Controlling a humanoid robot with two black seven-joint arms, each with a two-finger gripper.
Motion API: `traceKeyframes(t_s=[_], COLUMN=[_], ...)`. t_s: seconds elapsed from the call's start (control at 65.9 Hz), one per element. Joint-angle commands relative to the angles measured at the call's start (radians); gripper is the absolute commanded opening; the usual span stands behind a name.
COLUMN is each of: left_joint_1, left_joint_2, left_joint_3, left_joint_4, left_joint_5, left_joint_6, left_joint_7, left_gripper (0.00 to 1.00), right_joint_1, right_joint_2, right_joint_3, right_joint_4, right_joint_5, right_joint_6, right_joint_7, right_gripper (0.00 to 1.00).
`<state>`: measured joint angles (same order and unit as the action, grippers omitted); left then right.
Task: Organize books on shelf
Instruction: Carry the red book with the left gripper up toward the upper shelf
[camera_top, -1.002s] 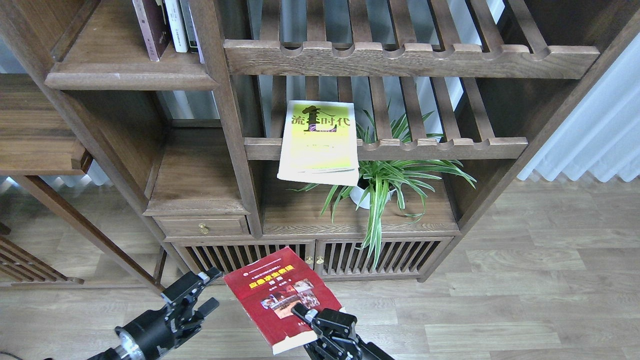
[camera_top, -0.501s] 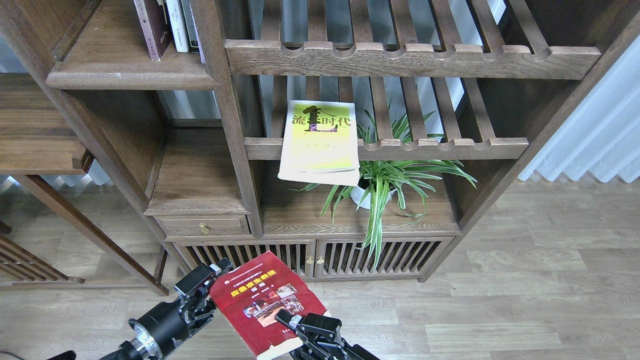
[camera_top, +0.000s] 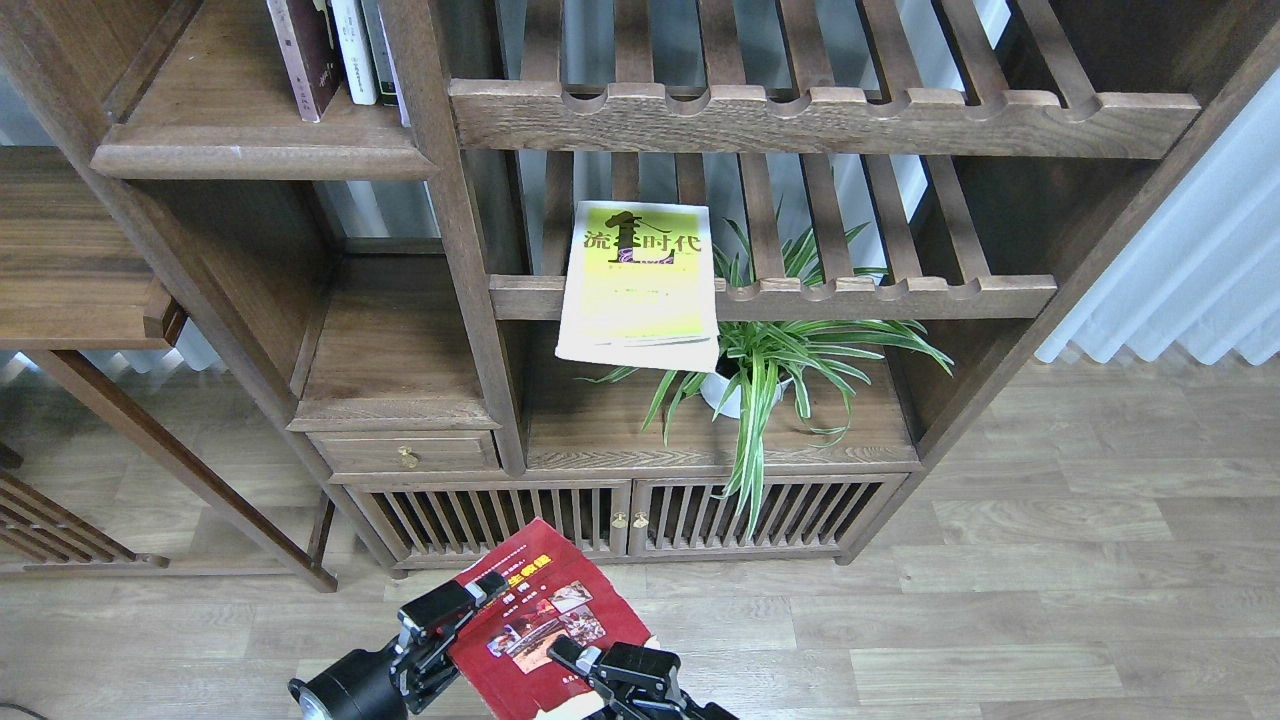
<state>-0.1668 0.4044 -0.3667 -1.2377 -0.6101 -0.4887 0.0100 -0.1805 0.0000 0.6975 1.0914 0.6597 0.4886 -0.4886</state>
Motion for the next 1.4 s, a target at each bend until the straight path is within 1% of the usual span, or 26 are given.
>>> traceKeyframes(t_s=[0.0, 0.197, 0.243, 0.273, 0.288, 0.304, 0.334, 0.349, 0.364, 0.379, 0.395, 0.41, 0.668, 0.789, 0.956, 1.002, 1.153, 1.305, 1.381], left_joint_1=[-0.002, -0.008, -0.008, -0.008, -0.008, -0.008, -0.008, -0.008, -0.008, -0.01, -0.01, -0.01, -0.011, -0.013, -0.013, -0.013, -0.007, -0.011, -0.01], left_joint_2=[-0.002, 0.001, 0.004, 0.008, 0.008, 0.01, 0.013, 0.014, 0.016, 0.016, 0.017, 0.019, 0.054, 0.093, 0.228, 0.29, 0.378, 0.441, 0.484], left_joint_3=[0.002, 0.006, 0.008, 0.009, 0.009, 0.009, 0.009, 0.009, 0.009, 0.009, 0.008, 0.008, -0.003, -0.015, -0.034, -0.049, -0.126, -0.176, -0.238], left_joint_4=[0.0, 0.0, 0.0, 0.0, 0.0, 0.0, 0.0, 0.0, 0.0, 0.0, 0.0, 0.0, 0.0, 0.007, 0.023, 0.043, 0.089, 0.093, 0.096], left_joint_5=[0.001, 0.001, 0.001, 0.003, 0.003, 0.003, 0.003, 0.003, 0.003, 0.003, 0.003, 0.003, 0.006, 0.009, 0.03, 0.052, 0.102, 0.179, 0.21], left_joint_6=[0.0, 0.0, 0.0, 0.0, 0.0, 0.0, 0.0, 0.0, 0.0, 0.0, 0.0, 0.0, 0.0, 0.0, 0.0, 0.0, 0.0, 0.0, 0.0], left_joint_7=[0.001, 0.002, 0.005, 0.007, 0.005, 0.007, 0.007, 0.007, 0.007, 0.007, 0.007, 0.007, 0.007, 0.01, 0.01, 0.005, 0.002, 0.002, 0.001], left_gripper=[0.08, 0.07, 0.06, 0.06, 0.06, 0.06, 0.06, 0.06, 0.06, 0.06, 0.06, 0.06, 0.06, 0.05, 0.05, 0.05, 0.05, 0.05, 0.06], right_joint_1=[-0.002, -0.001, -0.001, 0.001, 0.003, 0.004, 0.009, 0.013, 0.015, 0.015, 0.015, 0.015, 0.01, 0.018, 0.015, 0.016, 0.019, 0.029, 0.03], right_joint_2=[0.0, 0.0, 0.0, 0.0, 0.0, 0.0, 0.0, 0.0, 0.0, 0.0, 0.0, 0.0, 0.0, 0.0, -0.008, -0.017, -0.015, -0.008, -0.006], right_joint_3=[0.002, 0.002, 0.002, 0.002, 0.002, 0.002, 0.002, 0.002, 0.004, 0.005, 0.007, 0.007, 0.022, 0.033, 0.099, 0.112, 0.112, 0.111, 0.105], right_joint_4=[0.001, 0.001, 0.001, -0.001, -0.001, -0.002, -0.005, -0.011, -0.013, -0.018, -0.022, -0.022, -0.042, -0.071, -0.082, -0.082, -0.077, -0.079, -0.079], right_joint_5=[-0.002, -0.008, -0.014, -0.038, -0.043, -0.055, -0.071, -0.095, -0.103, -0.118, -0.139, -0.149, -0.178, -0.178, -0.178, -0.176, -0.178, -0.181, -0.183], right_joint_6=[0.0, 0.0, 0.0, 0.0, 0.0, 0.0, 0.0, 0.0, 0.0, 0.0, 0.0, 0.0, 0.0, 0.0, 0.0, 0.0, 0.0, 0.0, 0.0], right_joint_7=[0.0, 0.0, 0.0, 0.0, 0.0, 0.0, 0.0, 0.0, 0.0, 0.0, 0.0, 0.0, 0.0, 0.0, 0.0, 0.0, 0.0, 0.0, 0.0], right_gripper=[0.12, 0.14, 0.16, 0.31, 0.34, 0.43, 0.54, 0.7, 0.74, 0.83, 0.95, 0.98, 0.99, 0.99, 0.99, 0.99, 0.99, 0.99, 0.99])
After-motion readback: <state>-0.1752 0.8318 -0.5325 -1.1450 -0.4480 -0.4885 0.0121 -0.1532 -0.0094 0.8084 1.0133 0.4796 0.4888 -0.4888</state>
